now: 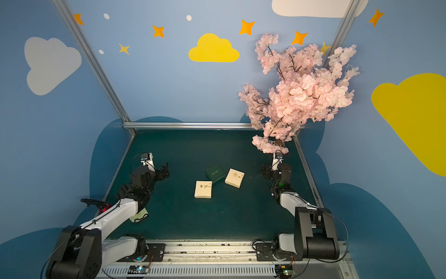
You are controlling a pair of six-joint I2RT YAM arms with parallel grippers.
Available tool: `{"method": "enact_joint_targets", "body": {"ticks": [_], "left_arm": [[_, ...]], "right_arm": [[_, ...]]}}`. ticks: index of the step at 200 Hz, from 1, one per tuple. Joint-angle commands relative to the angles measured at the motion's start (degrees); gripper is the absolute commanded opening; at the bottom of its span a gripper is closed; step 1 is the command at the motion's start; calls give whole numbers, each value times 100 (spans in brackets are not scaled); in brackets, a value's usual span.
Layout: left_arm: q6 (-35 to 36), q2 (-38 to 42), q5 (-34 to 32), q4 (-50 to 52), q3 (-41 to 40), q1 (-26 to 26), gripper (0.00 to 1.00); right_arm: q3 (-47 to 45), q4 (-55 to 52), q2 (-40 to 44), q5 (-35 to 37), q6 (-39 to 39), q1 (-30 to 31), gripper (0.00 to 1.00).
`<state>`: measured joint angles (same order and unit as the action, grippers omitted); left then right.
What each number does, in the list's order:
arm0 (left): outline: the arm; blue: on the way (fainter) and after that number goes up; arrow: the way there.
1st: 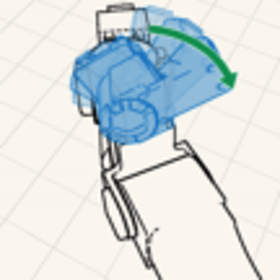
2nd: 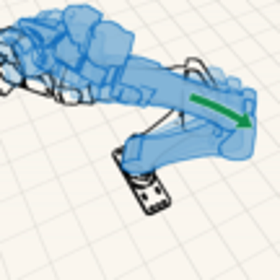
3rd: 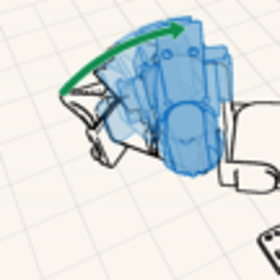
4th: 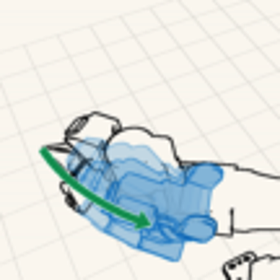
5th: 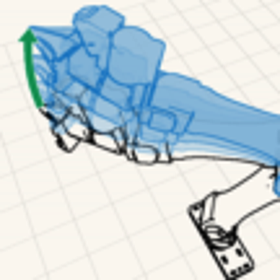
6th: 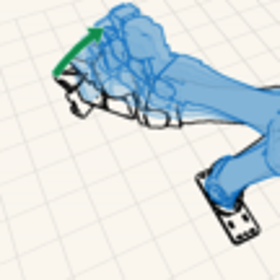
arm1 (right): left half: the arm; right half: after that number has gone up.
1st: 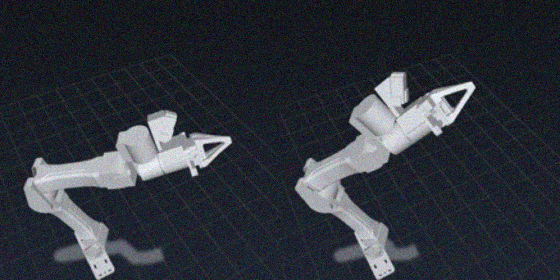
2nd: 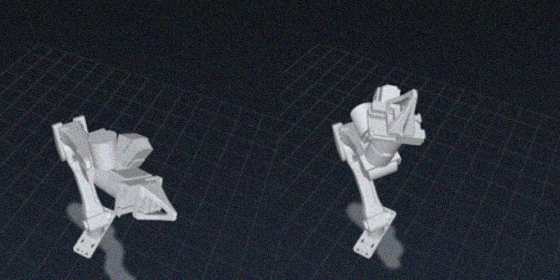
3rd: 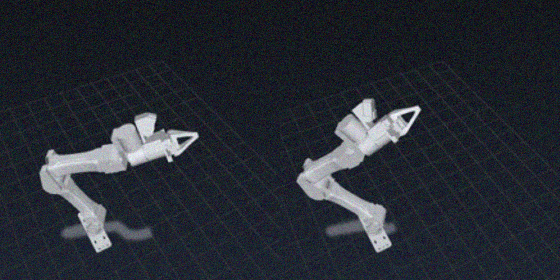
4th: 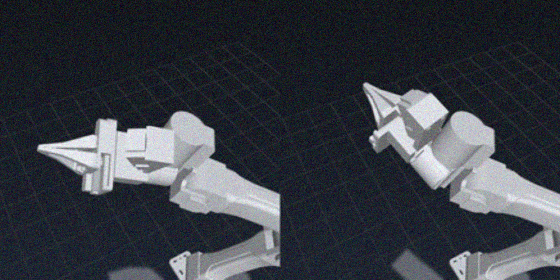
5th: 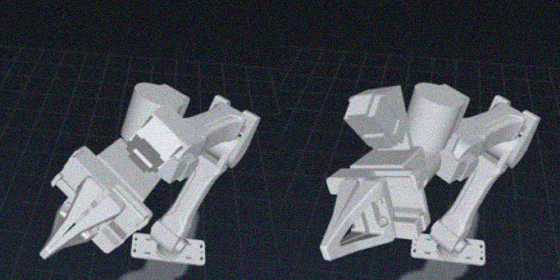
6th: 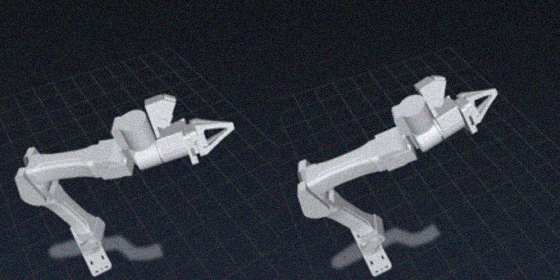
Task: Take the rings out of the lift-off lid box
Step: Pick up the jewelry box from the center of the board.
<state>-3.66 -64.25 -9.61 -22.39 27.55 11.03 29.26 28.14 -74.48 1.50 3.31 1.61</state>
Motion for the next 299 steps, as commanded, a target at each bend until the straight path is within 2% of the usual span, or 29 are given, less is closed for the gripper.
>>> {"method": "enact_joint_targets", "body": {"ticks": [1,11,31,58,88,111,145,182,209,247,299], "left_arm": [[-256,243,-862,1431,503,604,99],[-549,277,-1102,1979,719,893,100],[-1761,298,-1204,3150,1106,1261,99],[-2967,268,-652,4246,1278,1684,99],[-3579,-62,-150,5215,1597,2262,100],[-3848,-266,108,5305,1731,2808,99],[-3905,-1075,328,5044,2045,3373,100],[-3636,-2475,139,5454,2872,3771,99],[-3543,-3238,-255,5938,3477,4004,99],[-3593,-3674,-759,6342,3982,4135,100],[-3596,-4013,-1018,6579,4253,4097,100]], "right_arm": [[463,-1225,365,-110,609,33,91],[633,-1587,489,-357,793,58,91],[785,-2244,822,-843,1304,99,91],[788,-3185,1261,-1583,1990,138,91],[722,-4304,1674,-2443,2362,139,90],[547,-4737,2060,-3132,2446,155,90],[158,-5009,2578,-3691,2646,203,90],[-71,-5325,2911,-3592,2712,362,91],[-147,-5433,3136,-3382,2714,541,90],[-291,-5465,3452,-3219,2764,746,90],[-366,-5644,3441,-2967,2701,830,91]]}}
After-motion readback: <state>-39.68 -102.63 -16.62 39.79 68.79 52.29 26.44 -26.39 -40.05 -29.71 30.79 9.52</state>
